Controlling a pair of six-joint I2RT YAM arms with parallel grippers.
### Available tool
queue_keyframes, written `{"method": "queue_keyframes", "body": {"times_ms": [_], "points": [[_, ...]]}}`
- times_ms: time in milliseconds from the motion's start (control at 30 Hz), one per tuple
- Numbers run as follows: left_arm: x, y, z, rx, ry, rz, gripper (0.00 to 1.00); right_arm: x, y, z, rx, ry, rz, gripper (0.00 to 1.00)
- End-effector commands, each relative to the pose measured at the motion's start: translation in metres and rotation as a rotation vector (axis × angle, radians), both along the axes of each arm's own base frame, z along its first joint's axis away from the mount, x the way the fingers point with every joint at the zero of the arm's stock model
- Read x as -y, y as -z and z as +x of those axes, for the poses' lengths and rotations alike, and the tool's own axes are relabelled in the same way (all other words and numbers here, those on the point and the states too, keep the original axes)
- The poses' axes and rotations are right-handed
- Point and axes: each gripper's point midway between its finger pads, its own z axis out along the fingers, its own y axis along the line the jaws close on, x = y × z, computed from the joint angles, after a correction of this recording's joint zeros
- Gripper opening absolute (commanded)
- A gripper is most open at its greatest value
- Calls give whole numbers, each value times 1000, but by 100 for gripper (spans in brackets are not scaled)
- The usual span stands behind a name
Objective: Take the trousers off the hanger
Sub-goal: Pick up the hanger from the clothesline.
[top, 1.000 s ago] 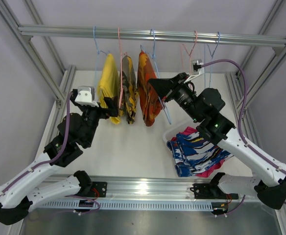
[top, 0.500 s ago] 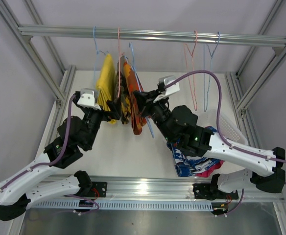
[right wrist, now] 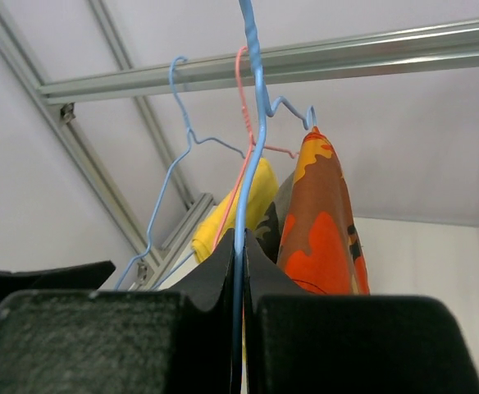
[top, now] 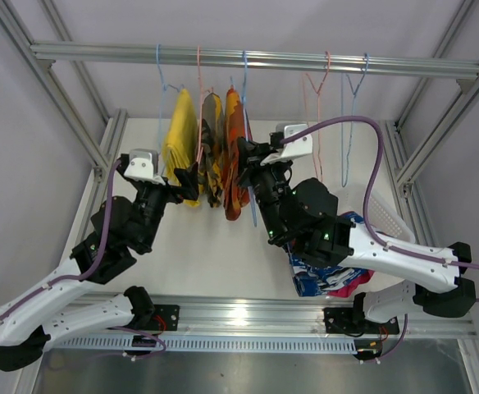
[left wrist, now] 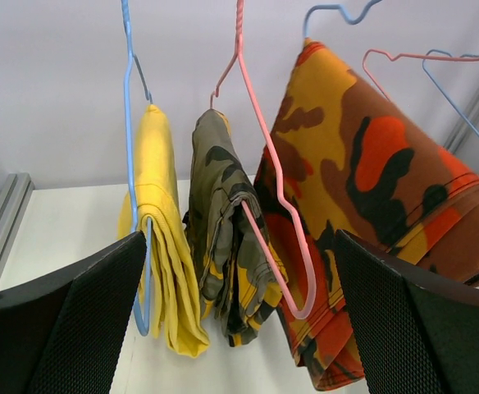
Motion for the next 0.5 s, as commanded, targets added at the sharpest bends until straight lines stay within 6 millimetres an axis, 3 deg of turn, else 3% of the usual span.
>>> {"method": "queue_keyframes", "body": {"times_ms": [0,167,233,300,467], "points": [[-4,-14,-3,36,1,-28,100,40,-71,-6,45,45,289,0],[9,-13,-7,40,71,-35,99,49,-67,-4,-2,91,306,0],[20,-10,-17,72,169,-38,99,50,-63,-4,-23,100,313,0],[31,-28,-31,154,285,-93,99,50,-59,-4,-38,101,311,0],[48,-26,-46,187,401,-91,99,50,-55,-5,-78,93,352,0]]}}
